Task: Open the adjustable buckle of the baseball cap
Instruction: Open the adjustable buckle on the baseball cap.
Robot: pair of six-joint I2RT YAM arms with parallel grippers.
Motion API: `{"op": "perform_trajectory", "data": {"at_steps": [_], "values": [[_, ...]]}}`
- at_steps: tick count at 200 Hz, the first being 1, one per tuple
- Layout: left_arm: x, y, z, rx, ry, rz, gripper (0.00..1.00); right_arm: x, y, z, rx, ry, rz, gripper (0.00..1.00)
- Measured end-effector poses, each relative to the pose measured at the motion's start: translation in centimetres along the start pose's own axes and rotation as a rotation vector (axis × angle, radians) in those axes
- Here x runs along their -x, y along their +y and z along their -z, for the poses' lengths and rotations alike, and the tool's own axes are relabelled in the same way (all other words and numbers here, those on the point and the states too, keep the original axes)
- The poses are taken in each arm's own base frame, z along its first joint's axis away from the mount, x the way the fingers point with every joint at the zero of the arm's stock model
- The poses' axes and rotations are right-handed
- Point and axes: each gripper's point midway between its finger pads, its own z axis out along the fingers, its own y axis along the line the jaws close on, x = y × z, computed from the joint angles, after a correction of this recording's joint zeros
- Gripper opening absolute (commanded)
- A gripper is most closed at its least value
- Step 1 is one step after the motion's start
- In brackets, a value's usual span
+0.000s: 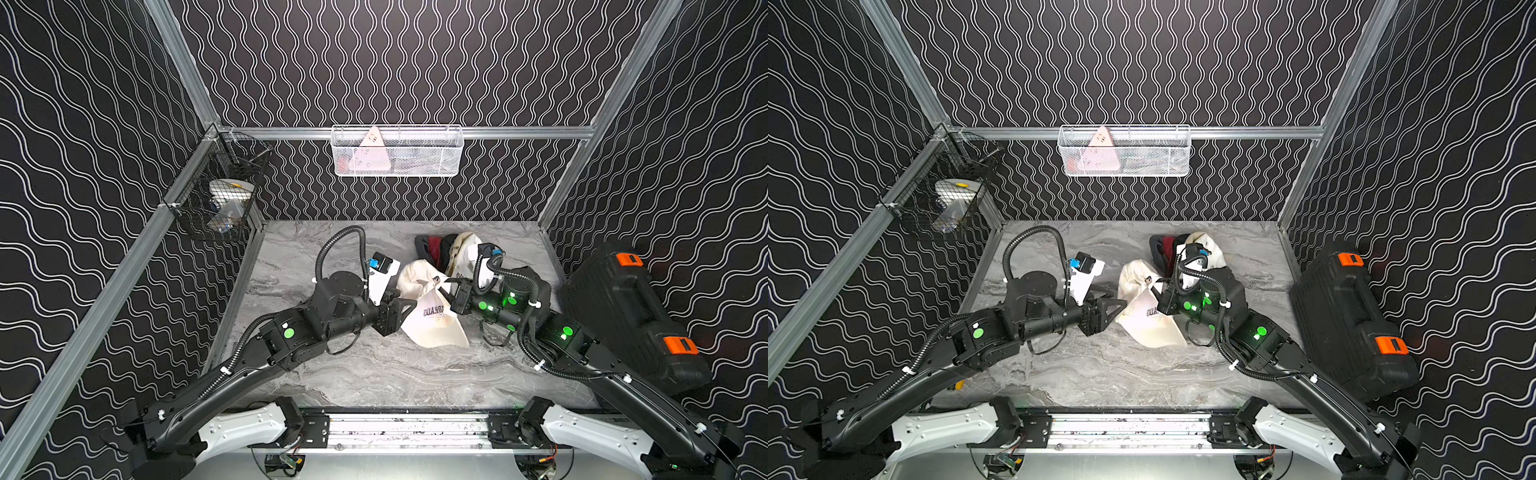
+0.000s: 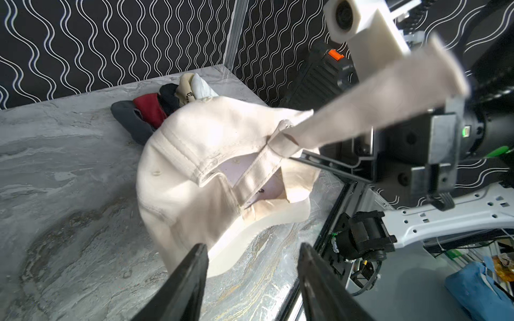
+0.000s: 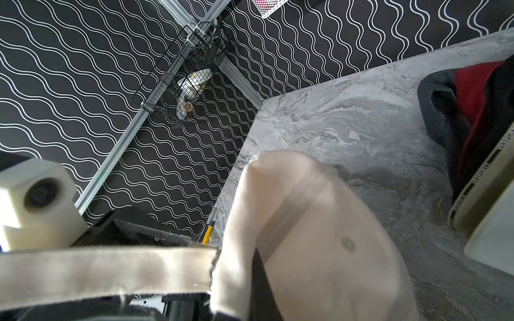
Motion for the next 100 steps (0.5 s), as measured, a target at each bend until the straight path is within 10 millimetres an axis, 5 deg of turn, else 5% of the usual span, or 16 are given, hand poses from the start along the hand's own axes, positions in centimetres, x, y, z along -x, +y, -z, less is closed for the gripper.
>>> {"op": "perform_trajectory", "data": {"at_steps": [100], "values": [[0.0, -0.7, -2.3, 0.062, -0.05, -0.188, 0.58, -0.2, 0.5, -0.7, 0.012, 0.035, -0.068, 0.0]]}}
